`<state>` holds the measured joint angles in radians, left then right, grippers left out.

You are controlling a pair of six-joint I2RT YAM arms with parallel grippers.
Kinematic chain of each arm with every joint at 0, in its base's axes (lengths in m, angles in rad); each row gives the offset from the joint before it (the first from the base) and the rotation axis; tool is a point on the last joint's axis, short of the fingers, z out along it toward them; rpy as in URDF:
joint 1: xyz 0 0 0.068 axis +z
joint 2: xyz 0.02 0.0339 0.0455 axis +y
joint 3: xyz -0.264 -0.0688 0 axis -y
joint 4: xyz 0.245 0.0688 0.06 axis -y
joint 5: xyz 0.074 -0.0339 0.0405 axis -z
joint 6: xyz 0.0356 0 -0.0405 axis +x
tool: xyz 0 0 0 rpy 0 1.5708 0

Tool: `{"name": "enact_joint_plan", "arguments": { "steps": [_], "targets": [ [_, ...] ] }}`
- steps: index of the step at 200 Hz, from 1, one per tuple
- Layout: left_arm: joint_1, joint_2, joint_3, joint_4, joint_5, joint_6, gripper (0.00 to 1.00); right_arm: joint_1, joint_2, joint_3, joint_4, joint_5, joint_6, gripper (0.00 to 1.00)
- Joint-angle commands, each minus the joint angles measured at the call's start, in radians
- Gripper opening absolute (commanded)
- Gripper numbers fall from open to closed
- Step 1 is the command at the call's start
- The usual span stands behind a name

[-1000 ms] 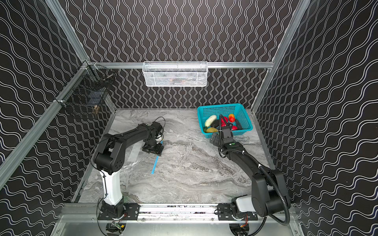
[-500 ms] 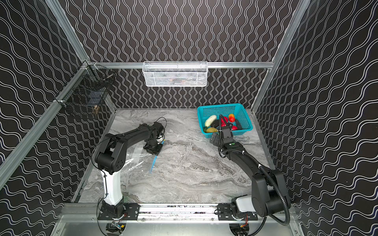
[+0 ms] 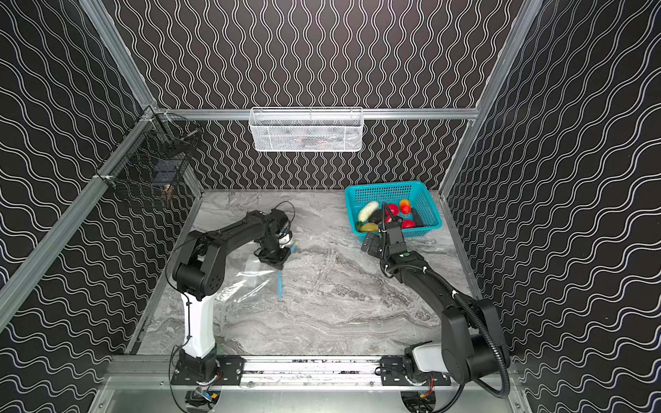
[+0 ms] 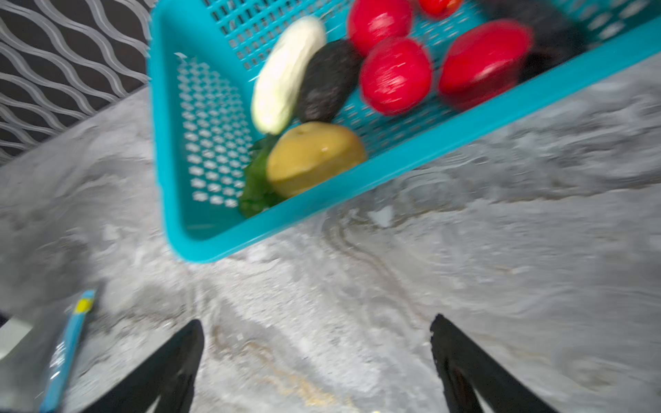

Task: Place the food in the zip-top bag and seal the zipper
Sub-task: 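Close the left gripper on the zipper edge and lift the bag, then swing the right gripper toward the left gripper and grasp the zipper's other side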

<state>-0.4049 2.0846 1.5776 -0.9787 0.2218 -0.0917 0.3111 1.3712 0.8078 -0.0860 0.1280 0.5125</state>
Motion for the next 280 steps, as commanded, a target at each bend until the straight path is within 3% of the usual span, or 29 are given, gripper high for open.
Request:
{"name": "enact_joint_plan", "arguments": {
  "steps": [1,72,101,150,215,280],
  "targets": [
    [0.0,-0.012,0.063,-0.012,0.184,0.041,0.0,0.042,0.024,-0.016,0.145,-0.158,0.102,0.99],
    [0.001,-0.075,0.105,0.004,0.383,0.083,0.0,0.191,0.161,-0.012,0.418,-0.338,0.241,0.9],
    [0.0,-0.083,0.097,0.006,0.422,0.09,0.0,0.208,0.23,-0.01,0.557,-0.445,0.266,0.79],
    [0.001,-0.093,0.082,0.012,0.449,0.102,0.0,0.228,0.286,-0.02,0.723,-0.525,0.3,0.55],
    [0.0,-0.107,0.059,0.028,0.462,0.098,0.0,0.256,0.363,0.058,0.723,-0.548,0.314,0.34],
    [-0.001,-0.115,0.053,0.027,0.463,0.101,0.0,0.26,0.38,0.054,0.751,-0.548,0.339,0.24]
  ]
}}
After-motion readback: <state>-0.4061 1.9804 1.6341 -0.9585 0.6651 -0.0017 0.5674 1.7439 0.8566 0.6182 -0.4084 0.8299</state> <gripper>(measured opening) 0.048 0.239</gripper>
